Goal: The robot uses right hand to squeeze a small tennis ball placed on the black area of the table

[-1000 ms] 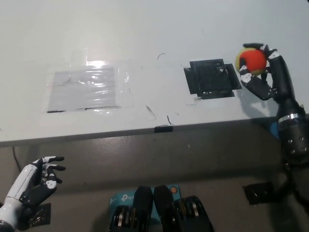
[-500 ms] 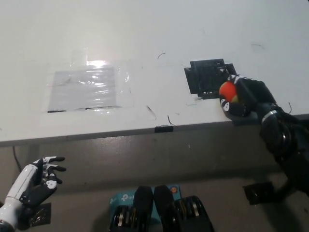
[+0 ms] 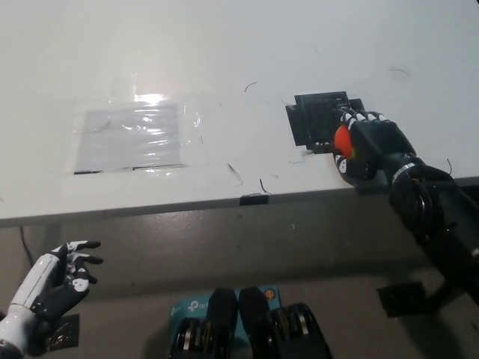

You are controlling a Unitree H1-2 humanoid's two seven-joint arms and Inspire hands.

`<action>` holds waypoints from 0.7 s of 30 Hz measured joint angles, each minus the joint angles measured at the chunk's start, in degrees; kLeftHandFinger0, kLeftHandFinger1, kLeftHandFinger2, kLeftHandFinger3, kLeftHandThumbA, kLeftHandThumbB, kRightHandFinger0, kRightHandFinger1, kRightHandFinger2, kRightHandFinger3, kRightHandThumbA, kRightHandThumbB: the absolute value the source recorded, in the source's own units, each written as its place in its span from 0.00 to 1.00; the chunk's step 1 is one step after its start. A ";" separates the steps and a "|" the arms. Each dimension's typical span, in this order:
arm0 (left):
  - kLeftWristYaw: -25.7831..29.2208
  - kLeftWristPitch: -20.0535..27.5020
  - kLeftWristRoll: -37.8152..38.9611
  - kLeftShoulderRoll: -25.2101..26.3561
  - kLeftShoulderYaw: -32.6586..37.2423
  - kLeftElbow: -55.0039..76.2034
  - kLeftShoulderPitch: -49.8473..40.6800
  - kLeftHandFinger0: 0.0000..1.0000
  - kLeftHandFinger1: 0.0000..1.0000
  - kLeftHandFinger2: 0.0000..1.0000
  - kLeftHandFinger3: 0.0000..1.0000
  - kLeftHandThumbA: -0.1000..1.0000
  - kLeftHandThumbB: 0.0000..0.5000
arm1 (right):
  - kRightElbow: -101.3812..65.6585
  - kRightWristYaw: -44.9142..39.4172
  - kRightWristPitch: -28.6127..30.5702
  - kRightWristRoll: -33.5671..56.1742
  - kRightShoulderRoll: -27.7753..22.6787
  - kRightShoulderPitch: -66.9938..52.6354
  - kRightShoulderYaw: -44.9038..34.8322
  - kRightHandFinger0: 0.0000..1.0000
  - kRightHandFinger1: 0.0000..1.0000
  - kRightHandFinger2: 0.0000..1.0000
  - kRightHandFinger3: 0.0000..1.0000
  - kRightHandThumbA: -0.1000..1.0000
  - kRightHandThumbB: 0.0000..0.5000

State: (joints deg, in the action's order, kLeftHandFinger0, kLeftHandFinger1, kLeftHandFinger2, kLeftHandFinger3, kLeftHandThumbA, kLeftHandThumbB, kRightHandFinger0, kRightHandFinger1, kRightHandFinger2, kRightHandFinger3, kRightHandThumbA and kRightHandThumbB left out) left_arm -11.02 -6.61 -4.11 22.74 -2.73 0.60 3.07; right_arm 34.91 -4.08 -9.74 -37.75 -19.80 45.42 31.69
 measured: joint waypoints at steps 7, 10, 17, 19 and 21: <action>-0.02 0.05 -0.02 0.00 0.00 -0.02 -0.10 0.36 0.48 0.65 0.75 0.07 0.04 | -3.72 -1.63 -0.58 -0.48 -0.16 -1.01 -0.26 1.00 1.00 1.00 1.00 0.33 0.96; -0.04 0.03 -0.02 0.00 0.00 -0.03 -0.12 0.39 0.51 0.66 0.76 0.08 0.04 | -5.21 -1.95 -0.69 -0.48 -0.12 -1.90 -1.12 1.00 1.00 1.00 1.00 0.31 0.99; -0.04 0.02 -0.02 0.00 0.00 -0.02 -0.13 0.35 0.48 0.64 0.75 0.10 0.06 | -9.01 -2.34 -0.98 -0.44 0.08 -3.96 -3.37 1.00 1.00 1.00 1.00 0.41 1.00; -0.04 0.03 -0.01 0.00 -0.02 -0.04 -0.14 0.37 0.49 0.64 0.75 0.10 0.04 | -11.77 -2.72 -1.40 -0.46 0.05 -4.65 -4.08 1.00 1.00 1.00 1.00 0.45 1.00; -0.04 0.03 0.00 0.00 -0.04 -0.04 -0.14 0.37 0.49 0.64 0.76 0.11 0.05 | -14.03 -3.09 -1.75 -0.48 0.05 -4.87 -4.43 1.00 1.00 1.00 1.00 0.49 1.00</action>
State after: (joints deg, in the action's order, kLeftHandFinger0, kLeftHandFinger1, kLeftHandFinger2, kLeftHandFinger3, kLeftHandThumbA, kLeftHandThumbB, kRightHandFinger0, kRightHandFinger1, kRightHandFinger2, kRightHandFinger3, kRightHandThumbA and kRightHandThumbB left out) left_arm -11.06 -6.57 -4.12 22.74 -2.77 0.56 2.93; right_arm 20.89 -7.17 -11.50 -38.23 -19.74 40.54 27.26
